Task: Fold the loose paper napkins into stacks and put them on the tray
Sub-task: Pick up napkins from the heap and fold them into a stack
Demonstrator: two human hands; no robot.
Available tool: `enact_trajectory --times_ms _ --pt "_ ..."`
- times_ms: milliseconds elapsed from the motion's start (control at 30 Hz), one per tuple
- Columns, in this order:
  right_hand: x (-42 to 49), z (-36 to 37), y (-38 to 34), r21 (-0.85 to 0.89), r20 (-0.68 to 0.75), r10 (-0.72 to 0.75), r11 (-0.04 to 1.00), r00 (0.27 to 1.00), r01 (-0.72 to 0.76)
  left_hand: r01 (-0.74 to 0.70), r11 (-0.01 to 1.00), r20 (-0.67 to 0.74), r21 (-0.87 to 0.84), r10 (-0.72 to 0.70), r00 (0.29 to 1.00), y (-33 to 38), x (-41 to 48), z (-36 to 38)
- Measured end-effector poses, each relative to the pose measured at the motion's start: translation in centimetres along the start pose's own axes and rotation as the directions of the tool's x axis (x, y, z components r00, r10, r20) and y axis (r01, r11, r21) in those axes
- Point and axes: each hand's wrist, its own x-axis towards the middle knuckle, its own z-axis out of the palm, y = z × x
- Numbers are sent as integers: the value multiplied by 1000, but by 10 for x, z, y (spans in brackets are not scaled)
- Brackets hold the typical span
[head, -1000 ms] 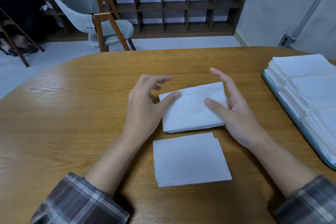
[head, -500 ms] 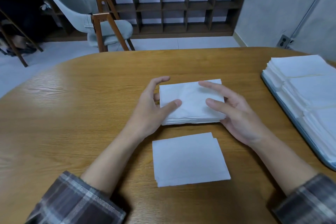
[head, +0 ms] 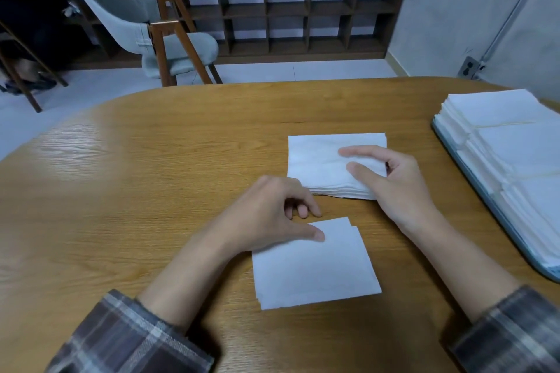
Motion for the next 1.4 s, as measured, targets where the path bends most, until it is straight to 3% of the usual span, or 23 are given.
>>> enact_trajectory --times_ms 300,400,667,1000,1100,1300,1400 --pt "0 -1 0 -4 32 -3 1000 999 3 -1 984 32 -180 7 999 6 -4 -7" --pt "0 1 -4 20 53 20 1000 998 -21 6 973 -12 -229 -9 1000 8 -4 -10" --pt "-3 2 -9 33 95 34 999 995 -37 -23 990 -87 -142 11 996 4 -2 -8" --pt "-10 6 -18 77 222 -48 997 974 31 -42 984 -291 -173 -11 957 2 -1 -10" --pt "-12 9 -16 89 236 -36 996 971 15 -59 976 -382 -211 -27 924 5 -1 -9" --pt "-8 4 -19 154 136 31 987 990 -52 -18 940 -370 -342 -117 922 -1 3 -15" --pt "-7 4 -21 167 171 76 980 982 -105 -43 919 -425 -392 -140 895 -2 4 -17"
